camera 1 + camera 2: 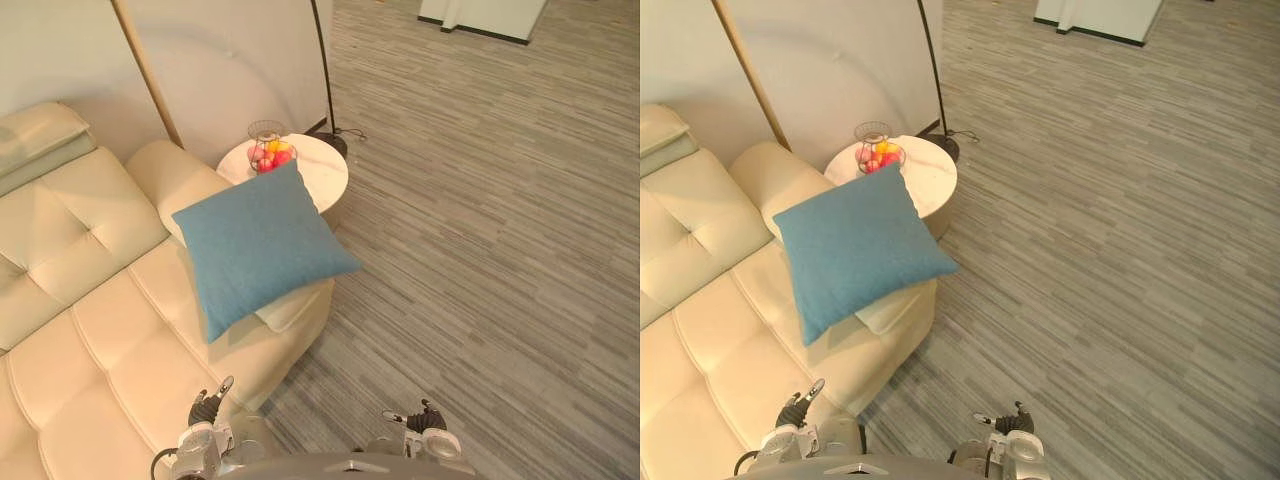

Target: Pick up cushions and gather them together orderly.

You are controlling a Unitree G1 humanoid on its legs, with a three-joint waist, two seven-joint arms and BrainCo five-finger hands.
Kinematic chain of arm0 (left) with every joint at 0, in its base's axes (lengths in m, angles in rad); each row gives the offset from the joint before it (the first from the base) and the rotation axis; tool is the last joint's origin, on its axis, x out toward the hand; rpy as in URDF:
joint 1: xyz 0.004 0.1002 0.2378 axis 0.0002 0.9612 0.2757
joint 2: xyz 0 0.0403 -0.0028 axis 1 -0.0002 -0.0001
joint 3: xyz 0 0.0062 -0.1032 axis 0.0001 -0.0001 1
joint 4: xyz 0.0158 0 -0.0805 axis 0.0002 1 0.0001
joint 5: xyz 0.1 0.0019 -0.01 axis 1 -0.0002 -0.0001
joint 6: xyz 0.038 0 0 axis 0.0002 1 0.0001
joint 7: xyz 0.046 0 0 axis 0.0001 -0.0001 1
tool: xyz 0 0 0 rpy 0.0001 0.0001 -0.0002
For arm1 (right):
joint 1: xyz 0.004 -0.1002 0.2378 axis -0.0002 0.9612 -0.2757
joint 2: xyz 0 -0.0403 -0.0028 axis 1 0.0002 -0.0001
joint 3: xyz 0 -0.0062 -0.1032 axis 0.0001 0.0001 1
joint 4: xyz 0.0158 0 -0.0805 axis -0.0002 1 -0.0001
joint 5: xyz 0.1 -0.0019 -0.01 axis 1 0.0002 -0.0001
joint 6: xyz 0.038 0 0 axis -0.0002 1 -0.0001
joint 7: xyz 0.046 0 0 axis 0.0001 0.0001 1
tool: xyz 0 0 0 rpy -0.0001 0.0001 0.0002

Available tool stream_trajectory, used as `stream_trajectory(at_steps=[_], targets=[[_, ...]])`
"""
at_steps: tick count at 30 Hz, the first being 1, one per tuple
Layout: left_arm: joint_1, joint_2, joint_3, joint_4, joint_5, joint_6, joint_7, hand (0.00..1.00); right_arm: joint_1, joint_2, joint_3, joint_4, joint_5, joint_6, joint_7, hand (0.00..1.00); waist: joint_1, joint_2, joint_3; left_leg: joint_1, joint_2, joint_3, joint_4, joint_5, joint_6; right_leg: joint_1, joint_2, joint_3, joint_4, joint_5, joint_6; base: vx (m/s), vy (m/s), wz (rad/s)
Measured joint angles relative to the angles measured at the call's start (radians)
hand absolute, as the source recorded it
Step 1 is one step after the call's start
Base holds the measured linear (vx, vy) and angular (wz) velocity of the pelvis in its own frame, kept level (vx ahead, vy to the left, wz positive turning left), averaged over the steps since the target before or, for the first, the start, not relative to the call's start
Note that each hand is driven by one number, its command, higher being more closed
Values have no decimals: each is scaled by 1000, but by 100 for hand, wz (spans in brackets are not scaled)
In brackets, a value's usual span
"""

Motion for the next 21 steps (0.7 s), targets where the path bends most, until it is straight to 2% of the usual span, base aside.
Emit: stream_trajectory(at_steps=[1, 2, 4, 6, 7, 10, 11, 12, 13, 14, 15, 16, 17, 18, 20, 21], targets=[[-1, 0, -3, 0, 1, 0, 0, 0, 0, 0, 0, -3, 0, 0, 0, 0, 0, 3, 0, -7, -6, 24, -73, 13, 10, 8, -2, -6, -5, 3, 6, 322, 166, 30], [-5, -4, -15, 5, 2, 1, -3, 0, -3, -2, -4, -9, 0, -1, 0, 0, -1, 12, 1, -24, -21, 78, -238, 110, 70, 26, 2, -24, -10, 4, 28, 313, 163, 37], [-13, 22, -24, 9, 2, 0, -5, 0, 4, 19, -3, -3, 1, 5, -1, 0, 7, -31, -4, 12, -77, 89, -323, 141, 84, 35, -20, -16, -54, 31, 35, 260, 98, 51], [-16, 38, -32, 10, 1, 0, -7, 0, -10, 54, -3, 8, 1, 3, 0, 0, 18, -61, -8, 36, -120, 79, -410, 174, 98, 69, -16, 11, -159, 99, 30, 283, 88, 38], [-16, 38, -33, 12, 1, 1, -7, 0, -25, 60, -2, 26, 1, 3, 1, 0, 17, -61, -6, 67, -131, 79, -428, 176, 102, 96, -19, 39, -171, 126, 31, 239, 63, 15], [-11, 50, -57, 34, 2, 1, -7, 0, -29, 66, 1, 38, -3, 2, 2, 0, 14, -57, -8, 135, -146, 78, -461, 175, 104, 111, -20, 89, -129, 141, 35, 143, 13, 10], [-9, 60, -72, 37, 2, 0, -9, 0, -28, 63, 3, 41, -3, 2, 1, 0, 11, -77, -17, 147, -166, 77, -481, 163, 103, 110, -36, 95, -98, 135, 51, 68, 34, 17], [-15, 62, -72, 46, 2, 2, -12, 0, -30, 54, 10, 44, -5, 1, 2, 0, 7, -69, -13, 166, -170, 71, -503, 151, 105, 91, -42, 97, -33, 128, 61, 53, 53, 30], [-20, 65, -80, 55, 2, 3, -18, 0, -32, 41, 10, 46, -4, 4, 3, 0, 2, -64, -13, 185, -182, 49, -529, 153, 108, 37, -69, 96, 100, 129, 64, 43, 18, 40], [-16, 65, -91, 57, 1, 3, -17, 0, -19, 32, 9, 43, -7, 4, 2, 0, -8, -70, -8, 210, -197, 25, -552, 154, 117, -21, -106, 100, 249, 136, 61, 41, 4, 60], [-13, 77, -105, 64, 1, 3, -18, 0, -8, 22, 10, 46, -9, 4, 2, 0, -25, -66, -5, 221, -205, 4, -563, 155, 120, -46, -113, 123, 305, 92, 59, 104, -35, 77], [-9, 86, -109, 71, 1, 3, -18, 0, -5, 23, 19, 39, -7, 1, 4, 0, -34, -78, -15, 230, -208, -20, -569, 156, 120, -79, -101, 156, 316, 23, 49, 120, -57, 77], [-9, 86, -109, 71, 1, 2, -17, 0, 1, 21, 25, 42, -10, 0, 5, 0, -31, -81, -16, 249, -203, -35, -586, 167, 108, -121, -75, 180, 278, -14, 46, 124, -71, 59], [-8, 86, -109, 71, 1, 2, -17, 0, -1, 21, 30, 42, -10, -1, 5, 0, -32, -80, -17, 255, -200, -44, -593, 171, 102, -135, -62, 193, 247, -18, 46, 94, -95, 50], [-7, 86, -119, 80, 1, 2, -17, 0, -1, 16, 47, 40, -10, -2, 6, 0, -47, -75, -19, 257, -188, -87, -601, 180, 85, -166, -13, 252, 81, 1, 43, 111, -147, 65], [-7, 97, -120, 80, 1, 2, -17, 0, 0, 18, 46, 46, -10, -2, 6, 0, -46, -96, -30, 253, -207, -113, -604, 183, 64, -167, -5, 301, -88, 150, 35, 120, -165, 66]])
